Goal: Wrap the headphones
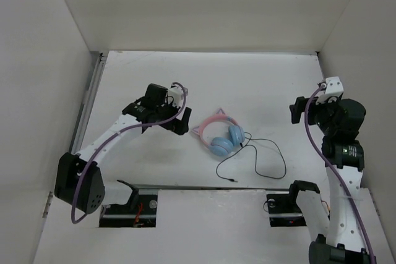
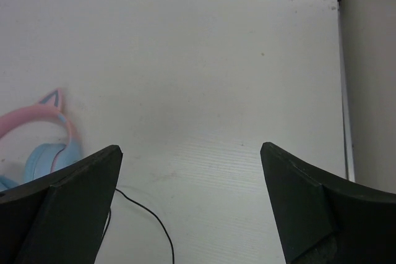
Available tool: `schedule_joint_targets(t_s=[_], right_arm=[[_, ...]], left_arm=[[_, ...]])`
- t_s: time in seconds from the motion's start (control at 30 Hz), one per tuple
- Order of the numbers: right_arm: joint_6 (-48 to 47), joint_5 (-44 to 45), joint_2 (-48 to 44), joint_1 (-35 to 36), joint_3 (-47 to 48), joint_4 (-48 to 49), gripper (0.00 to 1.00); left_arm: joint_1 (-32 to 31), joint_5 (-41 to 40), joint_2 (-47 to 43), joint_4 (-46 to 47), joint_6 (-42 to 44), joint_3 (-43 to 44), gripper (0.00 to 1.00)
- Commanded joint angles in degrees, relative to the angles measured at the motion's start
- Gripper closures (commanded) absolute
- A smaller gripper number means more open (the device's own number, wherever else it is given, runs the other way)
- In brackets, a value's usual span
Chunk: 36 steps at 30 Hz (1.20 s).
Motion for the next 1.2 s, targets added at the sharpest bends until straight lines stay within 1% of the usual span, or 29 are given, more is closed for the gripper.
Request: schedule_joint_targets(t_s=[0.0, 0.1, 0.27, 0.4, 0.47, 0.57, 0.63, 0.7, 0.77, 0.9, 0.97, 1.1, 1.17], right_arm=[[0.8, -3.2, -1.3, 1.7, -2.6, 3.5, 0.0], [1.6, -5.3, -2.1, 3.4, -5.0, 3.8, 0.0], [5.8, -11.2, -1.5, 4.3, -6.2, 4.4, 0.0], [4.4, -13.9, -0.3, 7.2, -6.3, 4.3, 0.0], [2.3, -13.0, 0.0, 8.5, -6.4, 4.4, 0.0], [0.4, -10.8, 0.8, 9.9, -6.7, 5.6, 0.0], [0.6, -10.1, 1.3, 10.1, -7.2, 7.4, 0.0], [1.8, -10.1, 1.4, 10.1, -7.5, 9.6, 0.0], [3.2, -9.8, 1.4, 9.4, -7.9, 11.8, 0.0], [5.0, -9.8, 0.4, 7.9, -8.6, 15.2, 0.0], [5.6, -9.8, 0.0, 7.6, -9.0, 16.3, 0.0], [7.3, -9.9, -0.9, 6.9, -9.5, 17.9, 0.0], [7.4, -9.9, -1.4, 6.9, -9.9, 18.3, 0.0]], left_arm=[[-3.5, 1.8, 0.9, 4.0, -3.0, -1.9, 0.01], [-6.0, 0.5, 3.1, 6.6, -2.6, -1.5, 0.01], [-7.6, -0.2, 10.3, 10.9, -0.8, 3.2, 0.02], [-9.0, -0.6, 18.3, 12.7, 3.3, 9.0, 0.07], [-9.3, -0.9, 22.0, 13.3, 4.1, 12.2, 0.08], [-10.0, -1.1, 27.4, 13.1, 5.4, 16.9, 0.14], [-10.7, -1.2, 30.6, 12.5, 6.6, 19.8, 0.23], [-11.5, -1.8, 32.4, 12.3, 7.9, 21.1, 0.29], [-12.5, -3.0, 33.8, 12.1, 10.5, 21.5, 0.35], [-13.8, -5.4, 35.8, 12.1, 14.9, 20.5, 0.43], [-13.9, -5.6, 36.4, 12.1, 15.5, 20.3, 0.49], [-14.3, -6.4, 37.5, 12.1, 16.6, 20.0, 0.54], [-14.7, -6.7, 38.4, 12.1, 17.5, 19.6, 0.58]])
